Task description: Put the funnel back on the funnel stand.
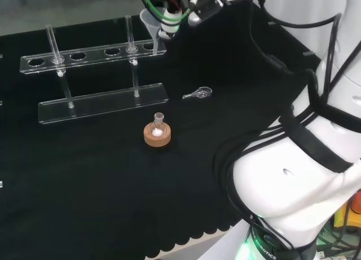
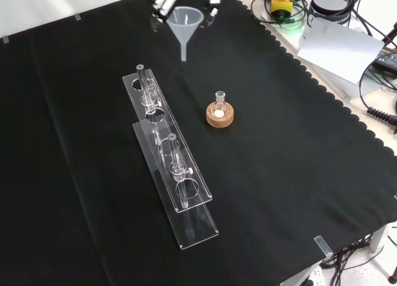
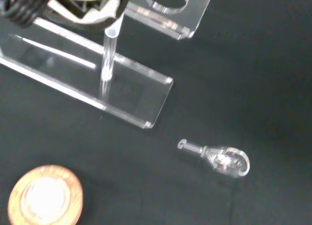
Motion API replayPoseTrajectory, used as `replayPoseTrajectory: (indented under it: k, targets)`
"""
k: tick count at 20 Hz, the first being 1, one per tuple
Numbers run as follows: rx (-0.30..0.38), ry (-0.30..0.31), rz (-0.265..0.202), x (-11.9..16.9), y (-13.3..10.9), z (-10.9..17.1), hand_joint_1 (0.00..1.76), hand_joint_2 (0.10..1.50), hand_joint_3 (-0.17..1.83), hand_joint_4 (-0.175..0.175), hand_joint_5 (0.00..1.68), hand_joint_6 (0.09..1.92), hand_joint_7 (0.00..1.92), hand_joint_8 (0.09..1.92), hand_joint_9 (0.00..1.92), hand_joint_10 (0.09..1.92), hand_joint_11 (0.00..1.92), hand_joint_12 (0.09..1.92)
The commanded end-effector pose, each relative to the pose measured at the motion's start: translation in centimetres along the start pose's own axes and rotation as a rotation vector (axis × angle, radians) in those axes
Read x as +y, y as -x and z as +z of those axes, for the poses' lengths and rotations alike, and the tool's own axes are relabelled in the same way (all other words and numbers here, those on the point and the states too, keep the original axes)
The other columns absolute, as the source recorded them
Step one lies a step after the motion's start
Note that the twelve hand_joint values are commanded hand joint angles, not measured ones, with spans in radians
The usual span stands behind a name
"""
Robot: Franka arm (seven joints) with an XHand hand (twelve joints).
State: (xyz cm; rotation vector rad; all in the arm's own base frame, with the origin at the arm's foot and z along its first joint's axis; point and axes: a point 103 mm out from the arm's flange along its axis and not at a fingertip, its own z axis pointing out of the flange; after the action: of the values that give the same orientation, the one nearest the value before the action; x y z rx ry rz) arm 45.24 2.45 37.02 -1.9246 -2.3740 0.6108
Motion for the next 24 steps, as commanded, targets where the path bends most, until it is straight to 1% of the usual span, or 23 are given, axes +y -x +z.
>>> replayPoseTrajectory:
  k: [1, 4, 7, 13, 20, 24]
  targets:
    - [0.01, -0.008, 0.028, 3.6, 2.9, -1.2, 0.91, 0.64, 0.63, -0.054, 0.61, 0.14, 0.56, 0.67, 1.11, 0.43, 0.78, 1.13]
    - [0.015, -0.014, 0.021, 5.4, 3.4, -1.2, 0.91, 0.64, 0.63, -0.054, 0.61, 0.14, 0.56, 0.67, 1.11, 0.43, 0.78, 1.13]
    - [0.019, -0.021, 0.004, 7.2, 3.5, -0.9, 0.91, 0.64, 0.63, -0.054, 0.61, 0.14, 0.56, 0.67, 1.11, 0.42, 0.79, 1.13]
    - [0.02, -0.038, -0.01, 10.3, 3.6, 0.2, 0.91, 0.64, 0.63, -0.054, 0.61, 0.15, 0.56, 0.66, 1.1, 0.42, 0.79, 1.13]
    - [0.014, -0.067, -0.023, 12.5, 3.6, 1.4, 0.91, 0.64, 0.63, -0.055, 0.61, 0.16, 0.56, 0.66, 1.1, 0.42, 0.79, 1.12]
    - [0.016, -0.086, -0.024, 12.9, 3.9, 2.3, 0.9, 0.64, 0.63, -0.055, 0.61, 0.17, 0.56, 0.66, 1.1, 0.42, 0.79, 1.12]
